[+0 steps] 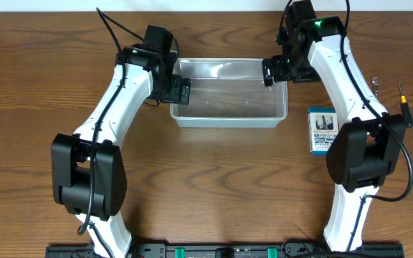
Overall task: Pack container
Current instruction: 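Move the left gripper over to the container's left wall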
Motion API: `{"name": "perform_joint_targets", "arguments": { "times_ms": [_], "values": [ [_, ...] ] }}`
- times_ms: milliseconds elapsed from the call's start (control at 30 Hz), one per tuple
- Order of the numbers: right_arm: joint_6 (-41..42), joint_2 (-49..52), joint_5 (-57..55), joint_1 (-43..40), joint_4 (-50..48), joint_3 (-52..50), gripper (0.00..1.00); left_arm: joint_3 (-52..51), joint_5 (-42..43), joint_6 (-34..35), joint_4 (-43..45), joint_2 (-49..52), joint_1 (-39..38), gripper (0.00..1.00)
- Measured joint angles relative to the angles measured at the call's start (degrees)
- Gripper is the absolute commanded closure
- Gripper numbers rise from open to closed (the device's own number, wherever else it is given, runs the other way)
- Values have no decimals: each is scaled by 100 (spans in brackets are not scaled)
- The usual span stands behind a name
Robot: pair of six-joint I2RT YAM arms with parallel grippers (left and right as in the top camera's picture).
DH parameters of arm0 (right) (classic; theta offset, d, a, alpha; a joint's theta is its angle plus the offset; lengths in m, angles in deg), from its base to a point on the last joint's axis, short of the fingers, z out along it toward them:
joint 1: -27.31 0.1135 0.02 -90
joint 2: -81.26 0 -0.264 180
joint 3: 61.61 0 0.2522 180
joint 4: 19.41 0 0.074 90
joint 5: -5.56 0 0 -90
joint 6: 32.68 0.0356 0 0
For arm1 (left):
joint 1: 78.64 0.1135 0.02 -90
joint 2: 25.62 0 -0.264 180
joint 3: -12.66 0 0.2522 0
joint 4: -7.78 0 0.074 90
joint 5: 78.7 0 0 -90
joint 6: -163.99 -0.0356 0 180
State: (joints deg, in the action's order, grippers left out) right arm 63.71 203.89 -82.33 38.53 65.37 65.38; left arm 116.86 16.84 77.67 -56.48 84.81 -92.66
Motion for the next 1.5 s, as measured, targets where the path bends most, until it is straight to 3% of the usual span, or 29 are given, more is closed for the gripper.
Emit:
{"name": "perform_joint_targets", "arguments": {
  "times_ms": [800, 1500],
  "values": [
    [0, 0, 0, 0, 94, 0, 1, -13, -94, 321, 0, 11, 0, 2],
    [0, 0, 0, 0, 98, 0, 1, -131, -168, 350, -79, 645, 0, 2]
  ]
}}
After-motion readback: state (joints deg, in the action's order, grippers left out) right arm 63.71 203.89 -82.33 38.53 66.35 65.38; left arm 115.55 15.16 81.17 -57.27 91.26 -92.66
